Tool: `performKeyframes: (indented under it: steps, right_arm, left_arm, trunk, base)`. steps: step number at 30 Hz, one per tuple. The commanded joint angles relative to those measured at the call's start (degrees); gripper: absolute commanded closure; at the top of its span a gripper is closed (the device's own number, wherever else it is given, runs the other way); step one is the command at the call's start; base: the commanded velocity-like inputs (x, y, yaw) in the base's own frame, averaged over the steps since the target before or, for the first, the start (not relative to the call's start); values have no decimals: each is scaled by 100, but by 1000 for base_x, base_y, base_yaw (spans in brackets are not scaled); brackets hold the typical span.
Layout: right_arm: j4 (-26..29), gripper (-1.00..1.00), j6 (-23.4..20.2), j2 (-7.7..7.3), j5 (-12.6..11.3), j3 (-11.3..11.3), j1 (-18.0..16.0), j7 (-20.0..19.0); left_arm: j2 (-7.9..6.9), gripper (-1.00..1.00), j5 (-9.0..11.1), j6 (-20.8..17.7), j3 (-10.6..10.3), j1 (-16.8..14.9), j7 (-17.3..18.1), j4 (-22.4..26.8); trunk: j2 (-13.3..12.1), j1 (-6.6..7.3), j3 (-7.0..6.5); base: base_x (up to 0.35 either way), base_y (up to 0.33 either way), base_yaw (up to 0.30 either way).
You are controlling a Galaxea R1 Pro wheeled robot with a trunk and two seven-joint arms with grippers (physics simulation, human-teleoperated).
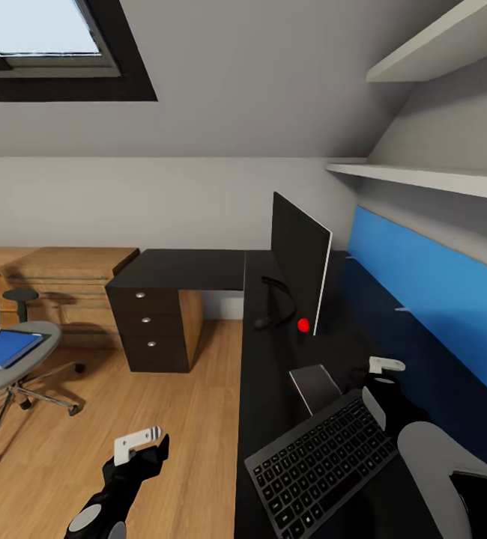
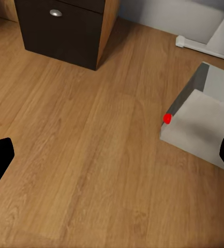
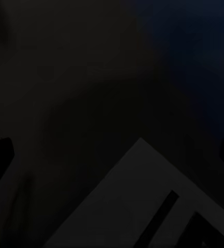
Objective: In the bedroom, organize the workspace by keeping the computer under the desk, ensuring the monitor is on the desk, placing the keyboard on the desk next to the monitor, placing the mouse on the desk next to the keyboard, moving the folder from the swivel chair onto the desk next to the mouse, stacking the notebook on top of the folder with the pen on top of the notebook, and positioning the swivel chair next to the desk.
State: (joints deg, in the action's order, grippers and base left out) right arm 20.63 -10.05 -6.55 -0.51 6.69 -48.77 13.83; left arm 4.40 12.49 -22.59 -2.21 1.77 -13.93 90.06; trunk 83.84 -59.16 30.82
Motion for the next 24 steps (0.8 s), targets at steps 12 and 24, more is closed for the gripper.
performKeyframes:
  steps: [12, 24]
  right_arm:
    - [12, -100, -33, 2, -2, 8, -1, 14]
    - [12, -100, -41, 4, -1, 8, -1, 23]
  left_arm:
    - [-1, -100, 60, -18, -8, -1, -48, 12]
    - [-7, -100, 57, -24, -8, -1, -47, 6]
  trunk:
    - [165, -89, 77]
    - [285, -155, 131]
  base:
    - [0, 0, 0]
    - [0, 0, 0]
